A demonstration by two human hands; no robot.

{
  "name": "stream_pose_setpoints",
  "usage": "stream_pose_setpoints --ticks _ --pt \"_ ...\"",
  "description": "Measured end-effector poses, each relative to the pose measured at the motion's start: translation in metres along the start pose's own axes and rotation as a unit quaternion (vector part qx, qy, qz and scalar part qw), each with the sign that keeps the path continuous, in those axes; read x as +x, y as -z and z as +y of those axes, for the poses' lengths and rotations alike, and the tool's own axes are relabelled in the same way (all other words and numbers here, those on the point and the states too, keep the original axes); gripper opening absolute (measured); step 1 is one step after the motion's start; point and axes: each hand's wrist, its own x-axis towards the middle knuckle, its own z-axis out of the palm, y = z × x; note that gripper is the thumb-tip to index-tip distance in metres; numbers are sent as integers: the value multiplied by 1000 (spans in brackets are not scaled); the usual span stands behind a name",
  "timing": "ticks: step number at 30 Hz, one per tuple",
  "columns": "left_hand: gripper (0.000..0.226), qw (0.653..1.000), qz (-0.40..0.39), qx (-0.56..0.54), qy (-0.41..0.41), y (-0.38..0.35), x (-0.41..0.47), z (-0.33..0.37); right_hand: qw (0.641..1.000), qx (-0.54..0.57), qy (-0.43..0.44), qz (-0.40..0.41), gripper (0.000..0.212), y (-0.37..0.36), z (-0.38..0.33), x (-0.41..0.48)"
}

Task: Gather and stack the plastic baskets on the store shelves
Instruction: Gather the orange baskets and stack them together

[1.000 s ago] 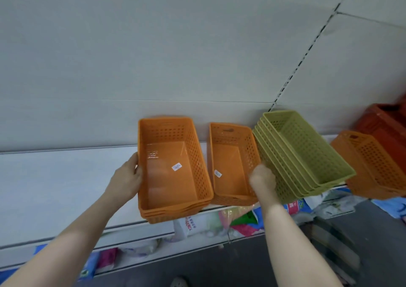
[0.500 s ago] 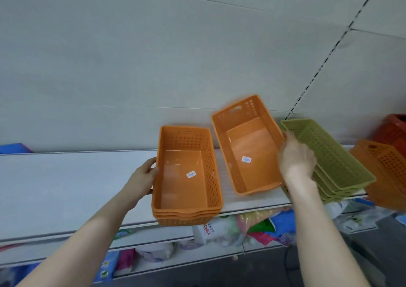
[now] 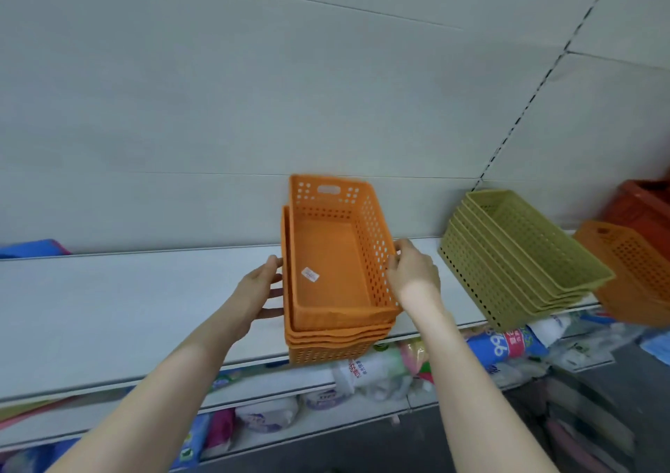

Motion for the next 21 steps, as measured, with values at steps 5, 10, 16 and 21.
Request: stream_pose_setpoints --ticks 5,10,16,21 --pt "64 999 -15 42 -2 0 0 1 995 -89 6 -38 24 -13 -9 -3" --pt "55 998 -11 54 -20 -1 13 2 974 131 -32 -184 43 -22 0 4" --pt "53 999 -6 24 -28 -2 32 10 957 220 -38 -185 43 -25 12 6" --pt "50 998 -25 25 -45 -17 26 15 958 229 -63 -163 43 -23 38 -12"
